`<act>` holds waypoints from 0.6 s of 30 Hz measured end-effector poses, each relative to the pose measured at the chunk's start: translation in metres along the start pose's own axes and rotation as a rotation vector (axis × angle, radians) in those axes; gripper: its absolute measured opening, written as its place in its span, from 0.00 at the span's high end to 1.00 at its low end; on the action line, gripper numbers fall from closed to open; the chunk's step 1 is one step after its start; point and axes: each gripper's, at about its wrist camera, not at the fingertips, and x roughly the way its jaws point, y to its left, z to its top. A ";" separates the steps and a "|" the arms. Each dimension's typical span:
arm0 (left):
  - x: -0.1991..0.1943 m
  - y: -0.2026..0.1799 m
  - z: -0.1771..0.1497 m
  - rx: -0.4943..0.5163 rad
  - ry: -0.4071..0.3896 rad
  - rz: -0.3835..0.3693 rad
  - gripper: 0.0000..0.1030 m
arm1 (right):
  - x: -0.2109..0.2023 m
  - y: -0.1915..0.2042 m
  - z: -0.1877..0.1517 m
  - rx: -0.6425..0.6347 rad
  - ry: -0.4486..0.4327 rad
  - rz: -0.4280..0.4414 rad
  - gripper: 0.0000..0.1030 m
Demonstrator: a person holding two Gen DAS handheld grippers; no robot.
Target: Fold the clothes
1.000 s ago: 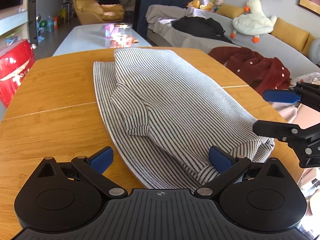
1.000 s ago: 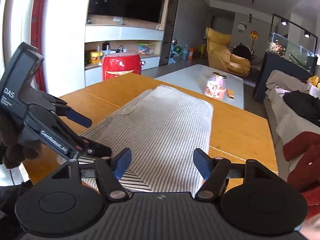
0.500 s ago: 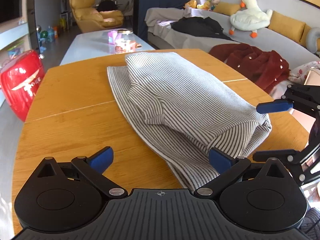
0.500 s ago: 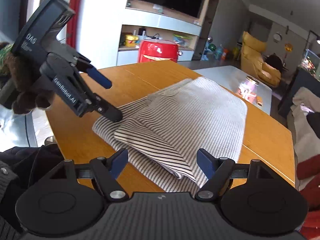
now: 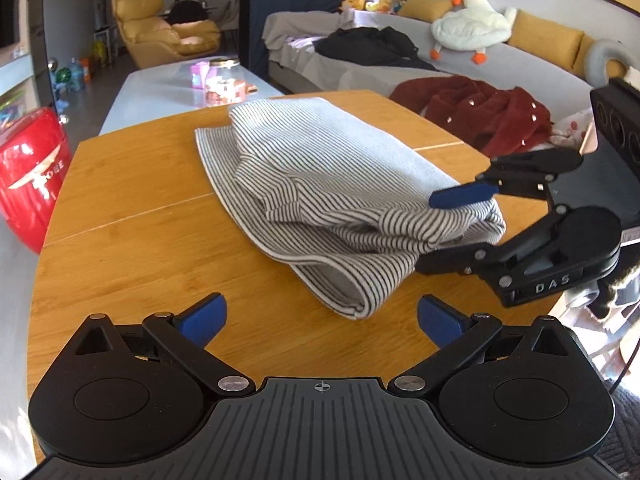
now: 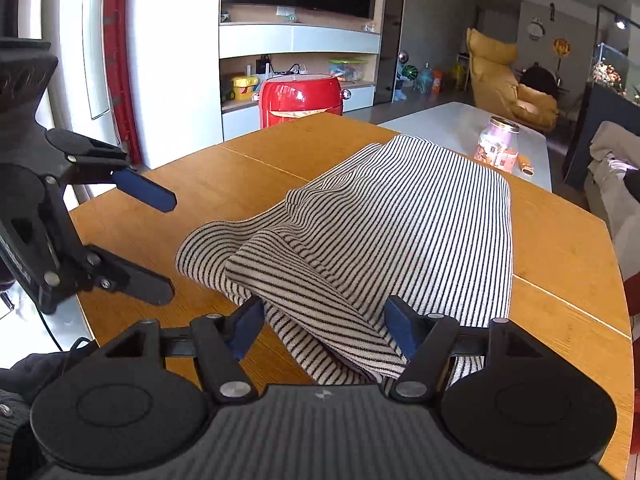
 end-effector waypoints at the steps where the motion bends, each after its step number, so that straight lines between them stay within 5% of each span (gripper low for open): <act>1: 0.006 -0.003 -0.001 0.015 0.013 0.010 0.00 | -0.001 0.001 -0.001 -0.010 -0.002 -0.003 0.35; 5: 0.030 -0.011 0.002 0.086 0.029 0.139 0.00 | -0.004 0.007 -0.007 -0.080 -0.014 -0.032 0.33; 6: 0.034 -0.011 0.005 0.093 0.018 0.157 0.00 | -0.004 0.011 -0.009 -0.112 -0.020 -0.049 0.26; 18: 0.043 0.025 0.025 -0.184 0.018 0.082 0.00 | 0.017 0.038 -0.028 -0.507 -0.071 -0.299 0.16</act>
